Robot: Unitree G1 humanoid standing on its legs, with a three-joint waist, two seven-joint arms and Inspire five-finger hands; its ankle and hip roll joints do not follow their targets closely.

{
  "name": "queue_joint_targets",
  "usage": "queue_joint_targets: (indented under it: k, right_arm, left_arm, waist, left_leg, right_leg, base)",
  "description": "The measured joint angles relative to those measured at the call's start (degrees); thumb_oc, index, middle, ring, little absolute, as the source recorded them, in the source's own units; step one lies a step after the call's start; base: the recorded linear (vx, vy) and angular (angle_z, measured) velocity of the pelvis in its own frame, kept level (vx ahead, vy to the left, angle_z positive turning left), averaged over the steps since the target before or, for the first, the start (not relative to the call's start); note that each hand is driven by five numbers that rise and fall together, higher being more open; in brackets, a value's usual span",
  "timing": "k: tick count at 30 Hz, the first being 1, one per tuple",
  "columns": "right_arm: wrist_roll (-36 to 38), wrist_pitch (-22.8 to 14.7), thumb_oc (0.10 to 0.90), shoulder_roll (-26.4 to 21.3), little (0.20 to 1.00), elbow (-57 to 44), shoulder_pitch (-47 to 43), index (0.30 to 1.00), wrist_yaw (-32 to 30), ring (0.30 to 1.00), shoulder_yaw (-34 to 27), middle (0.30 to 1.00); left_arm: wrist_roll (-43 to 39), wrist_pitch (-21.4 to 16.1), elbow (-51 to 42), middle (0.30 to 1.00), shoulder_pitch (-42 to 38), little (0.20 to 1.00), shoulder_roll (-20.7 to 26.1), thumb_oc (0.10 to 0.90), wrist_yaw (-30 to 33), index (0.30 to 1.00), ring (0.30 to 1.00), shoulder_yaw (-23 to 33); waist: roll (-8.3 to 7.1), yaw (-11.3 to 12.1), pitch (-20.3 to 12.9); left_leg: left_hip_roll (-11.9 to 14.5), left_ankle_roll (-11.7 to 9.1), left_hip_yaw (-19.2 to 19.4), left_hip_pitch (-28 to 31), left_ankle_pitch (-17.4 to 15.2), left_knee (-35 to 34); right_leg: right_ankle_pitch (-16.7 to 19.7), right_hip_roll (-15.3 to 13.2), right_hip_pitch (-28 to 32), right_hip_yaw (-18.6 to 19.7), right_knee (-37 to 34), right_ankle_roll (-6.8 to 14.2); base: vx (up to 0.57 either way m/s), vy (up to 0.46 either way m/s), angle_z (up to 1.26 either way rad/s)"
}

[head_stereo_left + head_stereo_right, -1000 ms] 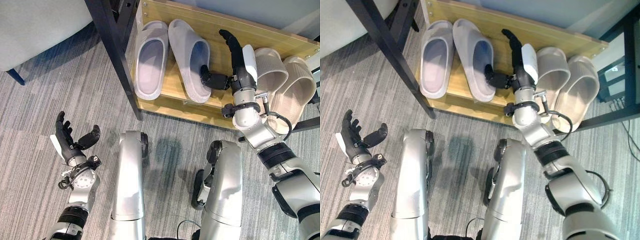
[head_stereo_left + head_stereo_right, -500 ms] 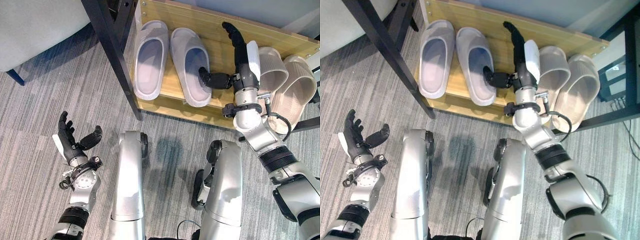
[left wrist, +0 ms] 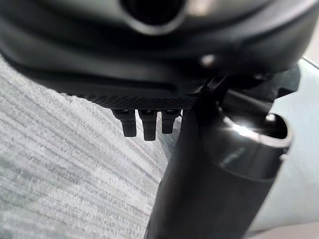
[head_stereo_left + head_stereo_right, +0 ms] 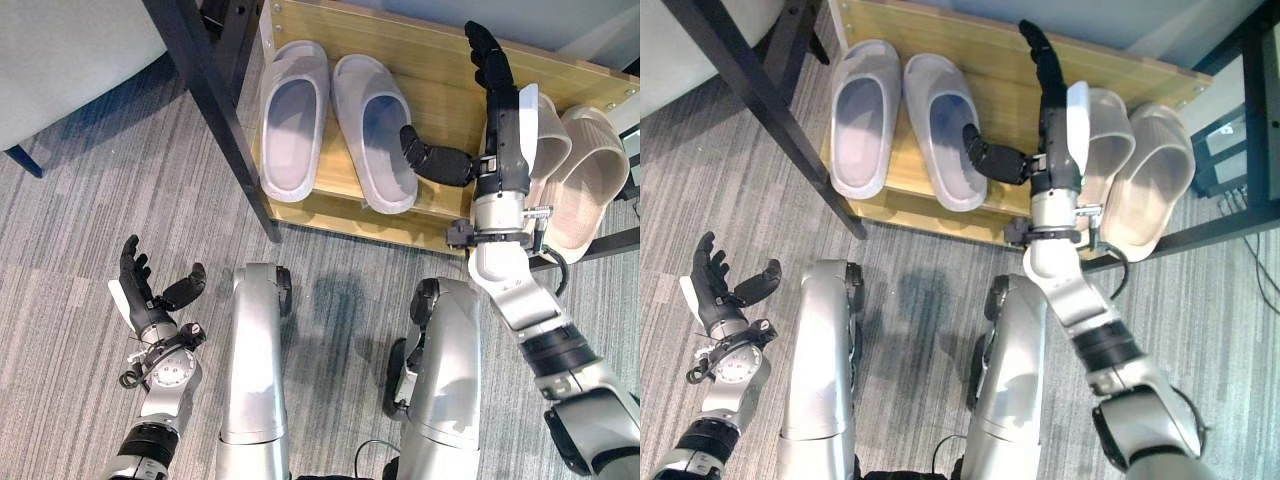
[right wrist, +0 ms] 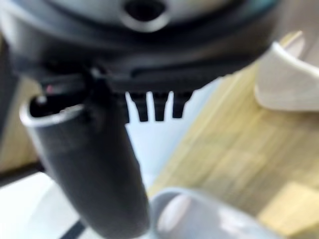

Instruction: Arrange the slippers neatly on the shoe rack.

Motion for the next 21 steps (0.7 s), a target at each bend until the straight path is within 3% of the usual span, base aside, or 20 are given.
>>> queue_joint_targets:
  k: [10,21]
  right_arm:
    - [-2.7,-0.5,0.800,6.7,0.900,-8.0,12.9,0.900,1.6,0.900,-1.0,0.900]
    - [-1.3,-0.4,0.800,8.9,0.900,-8.6,17.7,0.900,4.8,0.900,1.5,0.900]
  left_arm:
    - [1.8,0.9,-0.6,0.900,1.4,0.900,-1.5,0.800,0.7,0.900,0.900,0.1]
    - [2.8,2.0,-0.8,0.900,2.1,0.900,-2.4,0.800,1.1,0.900,0.900,-0.1]
  waist:
    - [0.00,-1.6,0.0]
    - [0.02,-2.9,0.0]
  left_leg:
    - [0.8,-0.6,0.0,0.3,-1.0,0.8]
    - [1.0,-0.8,0.0,0.3,-1.1,0.8]
  right_leg:
    - [-0.1,0.9,-0.9,0.6,0.8,0.0]
    - [-0.1,1.0,-1.1,0.6,0.9,0.0]
  base:
    - [0.00,0.002,-0.04]
    - [0.00,0.000,0.00]
